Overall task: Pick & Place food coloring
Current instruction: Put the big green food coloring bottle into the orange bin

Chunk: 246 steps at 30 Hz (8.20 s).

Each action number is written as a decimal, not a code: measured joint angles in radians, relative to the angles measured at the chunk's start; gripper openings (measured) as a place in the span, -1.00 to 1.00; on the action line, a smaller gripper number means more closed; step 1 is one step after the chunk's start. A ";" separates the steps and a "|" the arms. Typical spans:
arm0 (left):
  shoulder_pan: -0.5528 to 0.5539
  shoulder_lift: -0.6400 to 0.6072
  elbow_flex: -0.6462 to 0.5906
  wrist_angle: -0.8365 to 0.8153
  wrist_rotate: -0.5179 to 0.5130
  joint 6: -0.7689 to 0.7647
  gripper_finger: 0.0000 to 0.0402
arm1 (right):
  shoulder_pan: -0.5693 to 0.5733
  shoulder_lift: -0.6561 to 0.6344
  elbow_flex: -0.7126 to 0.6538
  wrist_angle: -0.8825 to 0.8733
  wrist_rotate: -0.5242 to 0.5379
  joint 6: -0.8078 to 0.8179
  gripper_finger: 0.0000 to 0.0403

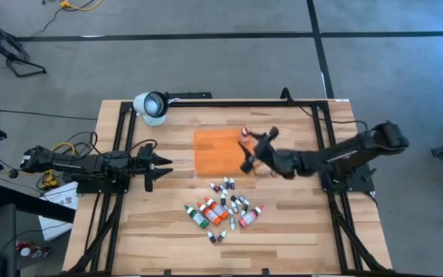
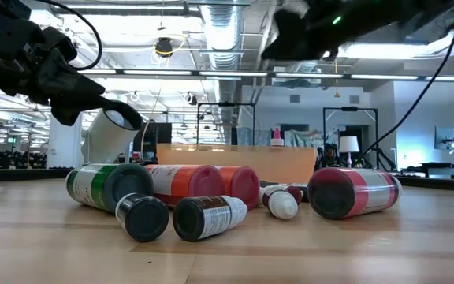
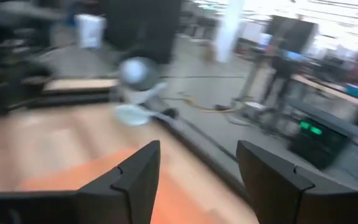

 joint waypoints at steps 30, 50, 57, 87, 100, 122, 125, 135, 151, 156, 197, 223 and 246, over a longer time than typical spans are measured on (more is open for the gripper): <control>0.000 0.000 0.000 0.000 0.002 -0.001 -0.20 | 0.551 0.201 0.001 -0.395 -0.142 0.709 -0.16; -0.188 0.018 0.000 0.135 0.311 0.145 -0.20 | 0.455 0.158 0.001 -0.211 -0.294 0.474 -0.31; -0.336 0.127 0.000 0.269 0.224 0.200 -0.20 | 0.414 0.158 0.001 -0.189 -0.337 0.464 -0.37; -0.336 1.209 0.388 0.398 0.251 0.388 -0.20 | 0.429 0.158 0.001 -0.091 -0.336 0.385 -0.39; -0.307 1.244 0.392 0.368 0.225 0.454 -0.20 | 0.428 0.158 0.001 -0.095 -0.337 0.385 -0.39; -0.307 1.288 0.393 0.349 0.247 0.420 -0.22 | 0.428 0.158 0.001 -0.099 -0.337 0.385 -0.39; -0.307 1.324 0.393 0.396 0.264 0.419 -0.28 | 0.428 0.158 0.001 -0.099 -0.337 0.386 -0.39; -0.307 1.350 0.394 0.424 0.289 0.387 -0.39 | 0.428 0.158 0.001 -0.099 -0.337 0.386 -0.39; -0.308 1.270 0.392 0.308 0.291 0.336 -0.36 | 0.428 0.158 0.001 -0.099 -0.337 0.387 -0.39; -0.308 1.209 0.392 0.235 0.268 0.329 -0.36 | 0.428 0.158 0.001 -0.099 -0.337 0.387 -0.39; -0.319 0.970 0.392 -0.011 0.218 0.270 -0.38 | 0.428 0.158 0.001 -0.099 -0.337 0.387 -0.39; -0.319 0.970 0.593 -0.467 0.201 0.219 -0.39 | 0.428 0.158 0.001 -0.099 -0.339 0.387 -0.39; -0.315 1.024 0.822 -0.963 0.159 0.093 -0.39 | 0.427 0.158 0.001 -0.099 -0.338 0.386 -0.39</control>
